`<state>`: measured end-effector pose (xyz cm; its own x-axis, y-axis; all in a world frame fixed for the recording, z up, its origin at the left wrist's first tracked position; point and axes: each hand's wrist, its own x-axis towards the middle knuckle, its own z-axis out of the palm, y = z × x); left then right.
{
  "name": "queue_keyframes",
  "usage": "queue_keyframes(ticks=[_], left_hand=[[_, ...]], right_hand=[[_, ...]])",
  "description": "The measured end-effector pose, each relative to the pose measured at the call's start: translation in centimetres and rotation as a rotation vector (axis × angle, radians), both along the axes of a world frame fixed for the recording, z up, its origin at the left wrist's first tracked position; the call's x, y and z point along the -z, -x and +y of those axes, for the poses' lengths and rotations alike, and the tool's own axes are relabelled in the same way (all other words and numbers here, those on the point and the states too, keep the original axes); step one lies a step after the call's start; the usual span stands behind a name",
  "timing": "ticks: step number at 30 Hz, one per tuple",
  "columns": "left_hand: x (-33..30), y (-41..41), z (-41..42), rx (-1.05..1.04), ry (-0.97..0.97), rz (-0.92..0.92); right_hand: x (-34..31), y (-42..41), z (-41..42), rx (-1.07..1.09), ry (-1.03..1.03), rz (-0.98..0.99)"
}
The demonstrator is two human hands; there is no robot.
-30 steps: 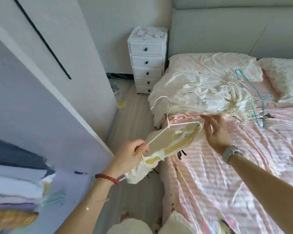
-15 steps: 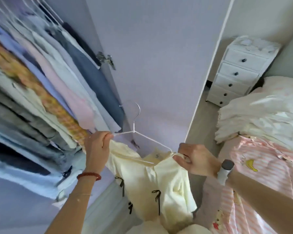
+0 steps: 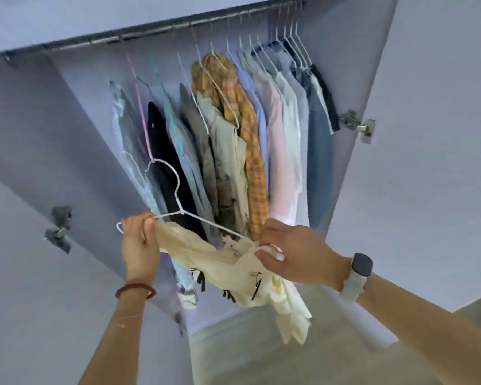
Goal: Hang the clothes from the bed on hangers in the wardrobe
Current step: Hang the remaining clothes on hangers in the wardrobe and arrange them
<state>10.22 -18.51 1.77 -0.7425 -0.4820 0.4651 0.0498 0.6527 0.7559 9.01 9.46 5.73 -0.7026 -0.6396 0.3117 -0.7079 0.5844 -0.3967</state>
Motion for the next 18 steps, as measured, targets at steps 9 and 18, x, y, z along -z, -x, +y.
queue_keyframes(ticks=[9,18], left_hand=[[-3.1,0.8,-9.4,-0.188,-0.234,0.06],[-12.1,2.1,-13.7,-0.271,-0.011,0.28]], right_hand=[[-2.5,1.7,-14.5,0.0,0.106,-0.347],[-4.5,5.5,-27.7,0.169,0.348,-0.405]])
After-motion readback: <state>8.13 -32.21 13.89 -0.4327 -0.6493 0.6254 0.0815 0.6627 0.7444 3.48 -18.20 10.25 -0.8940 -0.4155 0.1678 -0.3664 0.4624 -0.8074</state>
